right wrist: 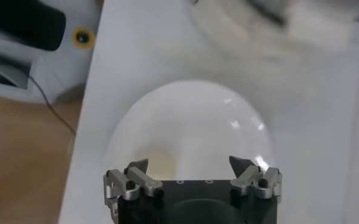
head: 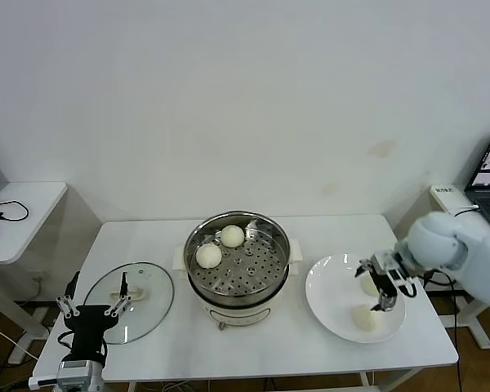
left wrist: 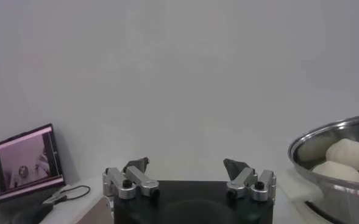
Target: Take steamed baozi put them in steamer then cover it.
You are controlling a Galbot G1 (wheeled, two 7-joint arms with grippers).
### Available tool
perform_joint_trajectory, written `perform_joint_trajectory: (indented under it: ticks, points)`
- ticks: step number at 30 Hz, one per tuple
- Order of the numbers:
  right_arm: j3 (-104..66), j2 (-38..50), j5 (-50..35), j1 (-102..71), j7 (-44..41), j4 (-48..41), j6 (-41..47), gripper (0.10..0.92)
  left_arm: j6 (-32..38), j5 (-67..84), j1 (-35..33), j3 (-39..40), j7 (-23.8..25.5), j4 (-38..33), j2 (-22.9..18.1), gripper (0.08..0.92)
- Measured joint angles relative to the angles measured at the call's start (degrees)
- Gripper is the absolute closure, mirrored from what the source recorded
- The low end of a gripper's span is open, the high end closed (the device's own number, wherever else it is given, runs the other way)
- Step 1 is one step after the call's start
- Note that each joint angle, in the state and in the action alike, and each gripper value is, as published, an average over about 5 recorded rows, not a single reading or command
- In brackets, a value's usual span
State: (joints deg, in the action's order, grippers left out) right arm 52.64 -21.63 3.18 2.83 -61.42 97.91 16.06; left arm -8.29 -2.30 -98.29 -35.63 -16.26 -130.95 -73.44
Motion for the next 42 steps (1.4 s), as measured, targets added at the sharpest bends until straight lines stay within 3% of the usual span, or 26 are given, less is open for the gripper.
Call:
perform_joint_trajectory:
  ticks: [33,42]
  points:
    - [-6.1,-6.0,6.1,-12.2,3.8,-9.4,0.3,0.204,0.0,-0.6,0.1,-0.4,-0.2,1.4,-0.5,0.177]
    - [-6.7,-6.9,6.0,-13.1,3.7,-10.4,0.4,0.290,0.0,-0.6,0.1,-0.3,-0.2,1.3,-0.7,0.177]
